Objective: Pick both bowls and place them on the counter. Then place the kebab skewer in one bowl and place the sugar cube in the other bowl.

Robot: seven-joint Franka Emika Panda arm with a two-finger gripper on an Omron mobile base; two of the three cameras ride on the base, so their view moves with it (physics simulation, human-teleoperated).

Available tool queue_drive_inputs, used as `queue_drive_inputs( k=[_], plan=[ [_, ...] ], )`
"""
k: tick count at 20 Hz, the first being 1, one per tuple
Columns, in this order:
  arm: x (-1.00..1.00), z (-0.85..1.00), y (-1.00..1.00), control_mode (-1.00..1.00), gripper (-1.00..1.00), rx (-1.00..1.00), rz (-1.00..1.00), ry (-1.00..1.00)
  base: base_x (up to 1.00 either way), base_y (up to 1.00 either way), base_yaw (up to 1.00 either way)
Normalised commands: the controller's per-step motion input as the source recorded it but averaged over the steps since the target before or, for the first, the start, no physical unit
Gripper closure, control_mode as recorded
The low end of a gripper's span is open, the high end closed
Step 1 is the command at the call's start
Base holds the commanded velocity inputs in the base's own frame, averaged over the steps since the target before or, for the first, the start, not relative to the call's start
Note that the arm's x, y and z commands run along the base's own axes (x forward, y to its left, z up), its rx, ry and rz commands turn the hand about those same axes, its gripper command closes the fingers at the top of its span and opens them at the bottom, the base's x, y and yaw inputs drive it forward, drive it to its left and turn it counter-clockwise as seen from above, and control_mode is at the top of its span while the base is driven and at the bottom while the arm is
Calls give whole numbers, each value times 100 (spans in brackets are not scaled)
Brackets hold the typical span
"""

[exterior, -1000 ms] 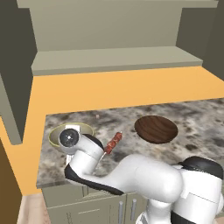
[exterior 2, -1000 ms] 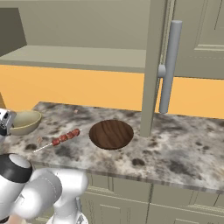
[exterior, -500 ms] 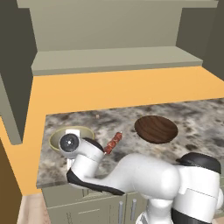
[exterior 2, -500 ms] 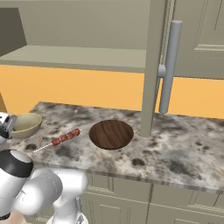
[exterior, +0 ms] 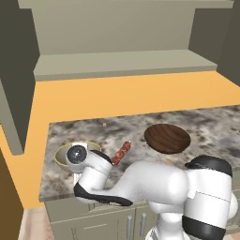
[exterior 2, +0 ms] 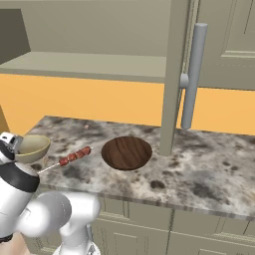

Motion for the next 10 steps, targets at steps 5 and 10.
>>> queue_drive_inputs(
  k=[5,10],
  plan=[
    [8,-10,0,-100,100,0,9,0,0,0,0],
    [1,-14,1,-100,100,0,12,0,0,0,0]
  ],
)
